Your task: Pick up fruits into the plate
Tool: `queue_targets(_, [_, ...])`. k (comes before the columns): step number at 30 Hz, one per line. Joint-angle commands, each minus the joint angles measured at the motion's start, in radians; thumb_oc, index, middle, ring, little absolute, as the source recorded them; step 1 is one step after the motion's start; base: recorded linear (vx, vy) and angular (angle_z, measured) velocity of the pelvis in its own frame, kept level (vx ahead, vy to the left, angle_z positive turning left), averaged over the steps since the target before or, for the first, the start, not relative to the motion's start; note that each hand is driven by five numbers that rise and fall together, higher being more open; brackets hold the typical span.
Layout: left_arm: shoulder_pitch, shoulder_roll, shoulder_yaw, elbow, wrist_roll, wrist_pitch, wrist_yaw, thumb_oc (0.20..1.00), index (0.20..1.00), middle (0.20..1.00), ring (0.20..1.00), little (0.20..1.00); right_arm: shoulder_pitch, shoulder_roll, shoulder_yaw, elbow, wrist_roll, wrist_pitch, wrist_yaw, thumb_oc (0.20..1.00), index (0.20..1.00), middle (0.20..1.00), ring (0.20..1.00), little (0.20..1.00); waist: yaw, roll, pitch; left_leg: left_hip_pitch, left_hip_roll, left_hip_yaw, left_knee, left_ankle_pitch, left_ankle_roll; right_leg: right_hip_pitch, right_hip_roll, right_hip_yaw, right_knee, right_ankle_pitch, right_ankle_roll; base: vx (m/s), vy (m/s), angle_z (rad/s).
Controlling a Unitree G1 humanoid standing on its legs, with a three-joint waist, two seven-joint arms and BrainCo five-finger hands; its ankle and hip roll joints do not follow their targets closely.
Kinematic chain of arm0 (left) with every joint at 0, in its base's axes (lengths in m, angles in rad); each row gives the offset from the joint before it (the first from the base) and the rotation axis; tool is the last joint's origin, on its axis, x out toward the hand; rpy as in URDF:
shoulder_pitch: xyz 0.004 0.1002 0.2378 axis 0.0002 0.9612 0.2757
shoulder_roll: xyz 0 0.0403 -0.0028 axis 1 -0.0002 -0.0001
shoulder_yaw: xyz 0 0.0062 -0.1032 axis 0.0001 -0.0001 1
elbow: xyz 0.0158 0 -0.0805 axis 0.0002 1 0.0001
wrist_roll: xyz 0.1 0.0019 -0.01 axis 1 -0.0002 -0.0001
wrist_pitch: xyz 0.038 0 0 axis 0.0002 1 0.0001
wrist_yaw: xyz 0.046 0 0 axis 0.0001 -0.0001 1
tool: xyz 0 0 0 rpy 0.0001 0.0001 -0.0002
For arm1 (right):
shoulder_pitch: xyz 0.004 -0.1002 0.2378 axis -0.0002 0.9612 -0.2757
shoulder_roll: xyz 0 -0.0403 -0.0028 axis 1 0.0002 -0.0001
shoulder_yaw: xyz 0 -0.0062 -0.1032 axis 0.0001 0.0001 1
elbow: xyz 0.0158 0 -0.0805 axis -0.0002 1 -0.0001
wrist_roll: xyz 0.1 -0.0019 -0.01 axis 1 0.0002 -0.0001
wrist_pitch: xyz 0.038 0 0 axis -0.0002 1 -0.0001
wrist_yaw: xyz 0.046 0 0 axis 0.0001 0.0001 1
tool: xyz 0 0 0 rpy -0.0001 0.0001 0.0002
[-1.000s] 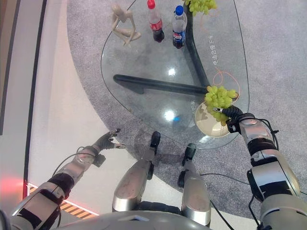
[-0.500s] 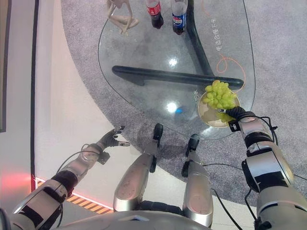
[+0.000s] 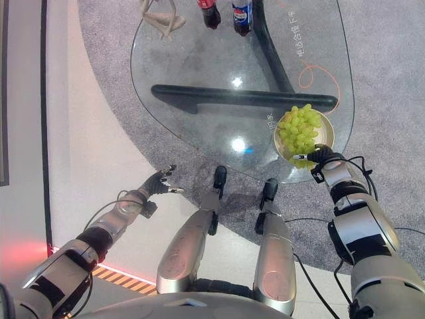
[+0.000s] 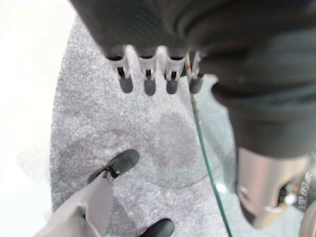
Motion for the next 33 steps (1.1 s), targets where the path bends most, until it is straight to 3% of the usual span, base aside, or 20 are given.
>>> queue_targets(1, [-0.022,-0.018,-0.005,0.022,-0.026,-0.006,0.014,1.000,1.000,1.000,1.000,1.000,-0.026,-0.027,0.048,-0.010,-0.010,0.013,-0.037,1.000,1.000,1.000,1.000,1.000,-0.006,-0.034,-0.008,0.036,-0.039,0.054,0.137,-0.233,0.034,0.039,-0.025,0.005,-0.082,0.017,0.037,-0.03,0.016,-0.04])
queue_targets(15, [-0.022,-0.016,0.001,0.033,-0.026,-0.010,0.000,1.000,1.000,1.000,1.000,1.000,-0.009,-0.037,0.021,-0.023,-0.009,0.007,-0.184,1.000,1.000,1.000,1.000,1.000,-0.012,-0.042,-0.008,0.081,-0.031,0.074,0.117,-0.237,0.032,0.076,-0.026,-0.004,-0.095,0.020,0.042,0.00,0.000,0.00])
queue_targets(23, [0.046,-0.054,0.036,0.076,-0.009,0.000,-0.002,1.000,1.000,1.000,1.000,1.000,0.174,-0.004,-0.073,-0.168,0.132,-0.094,-0.282,1.000,1.000,1.000,1.000,1.000,-0.040,-0.075,-0.056,0.179,-0.015,0.099,0.081,-0.253,0.025,0.174,-0.019,0.009,-0.139,0.016,0.046,0.03,0.005,0.01])
queue_targets(28, [0.115,-0.093,0.098,0.137,-0.027,0.018,-0.031,1.000,1.000,1.000,1.000,1.000,0.399,0.083,-0.171,-0.281,0.319,-0.215,-0.196,1.000,1.000,1.000,1.000,1.000,-0.066,-0.103,-0.130,0.252,-0.007,0.122,0.064,-0.270,0.025,0.254,-0.015,0.027,-0.176,0.012,0.048,0.11,-0.004,-0.02])
queue_targets(33, [0.181,-0.135,0.160,0.205,-0.047,0.025,-0.072,1.000,1.000,1.000,1.000,1.000,0.565,0.181,-0.219,-0.277,0.406,-0.308,-0.070,1.000,1.000,1.000,1.000,1.000,-0.083,-0.120,-0.201,0.305,-0.003,0.131,0.056,-0.282,0.028,0.309,-0.009,0.042,-0.187,0.002,0.046,0.12,-0.015,-0.04])
